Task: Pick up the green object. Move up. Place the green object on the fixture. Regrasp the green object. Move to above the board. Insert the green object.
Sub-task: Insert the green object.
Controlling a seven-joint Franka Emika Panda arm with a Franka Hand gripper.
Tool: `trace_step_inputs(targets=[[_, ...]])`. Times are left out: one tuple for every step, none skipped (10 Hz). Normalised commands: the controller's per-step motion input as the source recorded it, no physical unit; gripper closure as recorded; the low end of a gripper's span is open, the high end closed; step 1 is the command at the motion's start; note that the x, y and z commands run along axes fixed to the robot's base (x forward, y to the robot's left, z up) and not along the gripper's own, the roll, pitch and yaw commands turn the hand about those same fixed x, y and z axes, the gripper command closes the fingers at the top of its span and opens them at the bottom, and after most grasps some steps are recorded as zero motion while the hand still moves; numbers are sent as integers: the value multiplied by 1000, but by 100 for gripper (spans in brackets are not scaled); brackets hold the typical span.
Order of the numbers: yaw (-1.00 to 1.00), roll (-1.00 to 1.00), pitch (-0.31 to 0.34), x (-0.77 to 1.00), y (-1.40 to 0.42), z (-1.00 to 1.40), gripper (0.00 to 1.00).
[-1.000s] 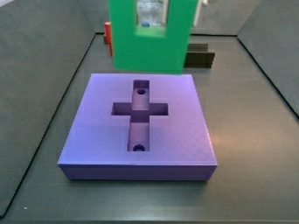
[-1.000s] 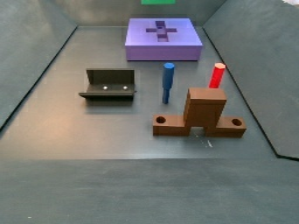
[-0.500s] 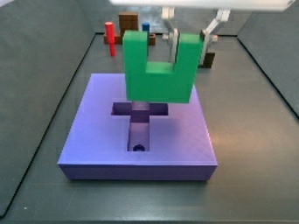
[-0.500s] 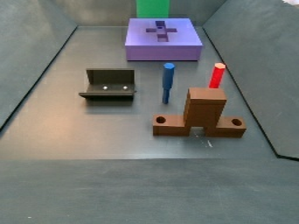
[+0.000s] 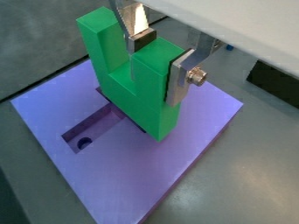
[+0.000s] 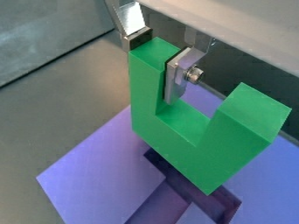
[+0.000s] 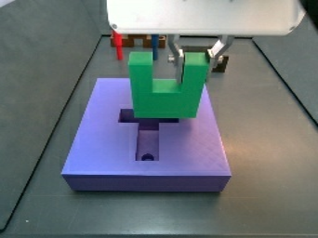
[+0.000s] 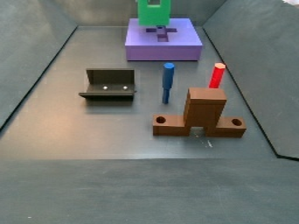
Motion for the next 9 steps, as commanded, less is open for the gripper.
trace_step_inputs(targets=[[-97, -61, 60, 29, 157, -151, 100], [-117, -179, 46, 66, 111, -126, 100], [-80, -164, 16, 0, 14, -143, 100], [-51, -311, 0, 0, 0, -269, 100], [0, -319, 0, 0, -43, -163, 100], [0, -341, -31, -94, 0, -123, 100], [0, -279, -63, -134, 0, -26, 100], [-49, -39, -114, -251, 0, 0, 100], [-183, 90, -86, -189, 0, 3, 100]])
